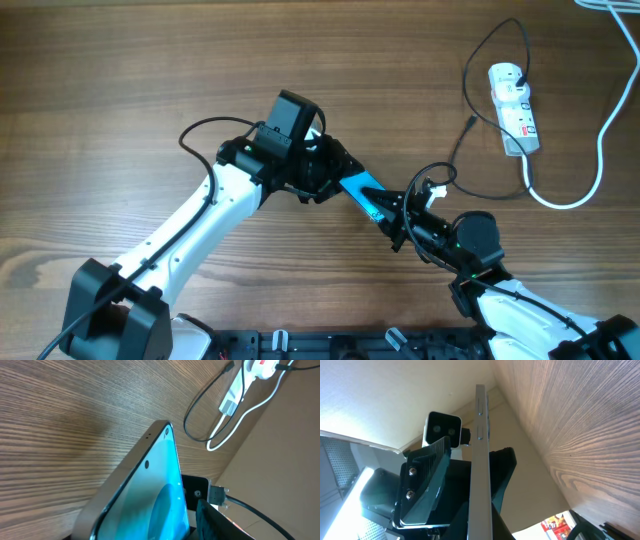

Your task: Plug charger to phone and switch on socket

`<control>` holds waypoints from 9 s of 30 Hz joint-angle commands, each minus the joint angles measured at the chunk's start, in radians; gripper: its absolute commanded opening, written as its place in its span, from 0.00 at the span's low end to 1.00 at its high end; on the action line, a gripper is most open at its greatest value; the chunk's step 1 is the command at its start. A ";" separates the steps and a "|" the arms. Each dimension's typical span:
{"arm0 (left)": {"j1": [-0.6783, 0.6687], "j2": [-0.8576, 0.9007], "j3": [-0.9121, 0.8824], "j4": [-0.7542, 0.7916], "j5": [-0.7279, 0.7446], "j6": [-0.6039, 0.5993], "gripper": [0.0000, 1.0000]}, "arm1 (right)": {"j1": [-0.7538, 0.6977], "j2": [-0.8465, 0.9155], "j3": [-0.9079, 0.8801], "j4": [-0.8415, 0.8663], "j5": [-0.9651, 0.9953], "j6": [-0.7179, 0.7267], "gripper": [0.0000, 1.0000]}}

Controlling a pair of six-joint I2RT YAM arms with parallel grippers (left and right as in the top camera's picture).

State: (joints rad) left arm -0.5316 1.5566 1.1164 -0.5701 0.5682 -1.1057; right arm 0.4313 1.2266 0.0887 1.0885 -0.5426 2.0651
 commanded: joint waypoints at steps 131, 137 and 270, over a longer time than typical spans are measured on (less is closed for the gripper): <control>0.545 0.298 -0.005 0.805 1.006 -0.074 0.04 | -0.093 0.763 0.944 -1.435 0.484 -1.826 0.27; 0.542 0.298 -0.005 0.805 1.006 -0.074 0.04 | -0.092 0.763 0.944 -1.440 0.494 -1.830 0.49; 0.422 0.285 -0.005 1.480 0.974 -0.238 0.04 | -0.081 0.177 0.696 -0.913 -0.625 -1.321 0.04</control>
State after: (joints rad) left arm -0.1001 1.8553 1.1023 0.9024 1.4940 -1.3453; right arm 0.3466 1.4021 0.7914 0.1570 -1.1774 0.7361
